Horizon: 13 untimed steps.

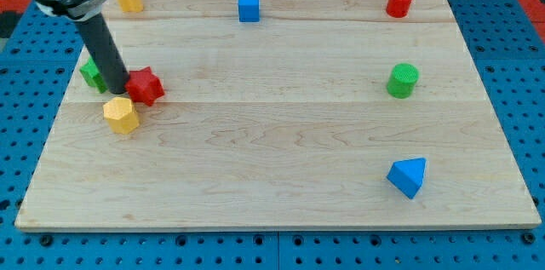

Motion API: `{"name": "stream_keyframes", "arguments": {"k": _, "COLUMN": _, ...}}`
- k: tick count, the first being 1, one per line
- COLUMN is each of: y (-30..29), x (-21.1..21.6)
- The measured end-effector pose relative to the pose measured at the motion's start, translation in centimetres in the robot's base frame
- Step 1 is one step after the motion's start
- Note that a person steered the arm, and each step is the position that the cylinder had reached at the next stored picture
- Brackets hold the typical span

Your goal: Push the green star into the red star

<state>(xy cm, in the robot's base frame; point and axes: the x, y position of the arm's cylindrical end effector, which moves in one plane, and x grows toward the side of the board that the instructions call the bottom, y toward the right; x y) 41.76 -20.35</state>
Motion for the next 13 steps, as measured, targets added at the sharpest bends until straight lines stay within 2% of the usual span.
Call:
{"name": "stream_keyframes", "arguments": {"k": 1, "y": 0.2, "x": -1.6}}
{"name": "stream_keyframes", "arguments": {"k": 2, "y": 0.4, "x": -6.8}}
{"name": "stream_keyframes", "arguments": {"k": 3, "y": -3.5, "x": -8.5}}
{"name": "stream_keyframes", "arguments": {"k": 4, "y": -9.8, "x": -7.4}}
{"name": "stream_keyframes", "arguments": {"k": 5, "y": -10.1, "x": -7.3}}
{"name": "stream_keyframes", "arguments": {"k": 6, "y": -7.9, "x": -5.0}}
{"name": "stream_keyframes", "arguments": {"k": 7, "y": -8.9, "x": -1.9}}
{"name": "stream_keyframes", "arguments": {"k": 8, "y": -7.3, "x": -0.7}}
{"name": "stream_keyframes", "arguments": {"k": 10, "y": -7.3, "x": -3.9}}
{"name": "stream_keyframes", "arguments": {"k": 13, "y": -2.0, "x": -1.6}}
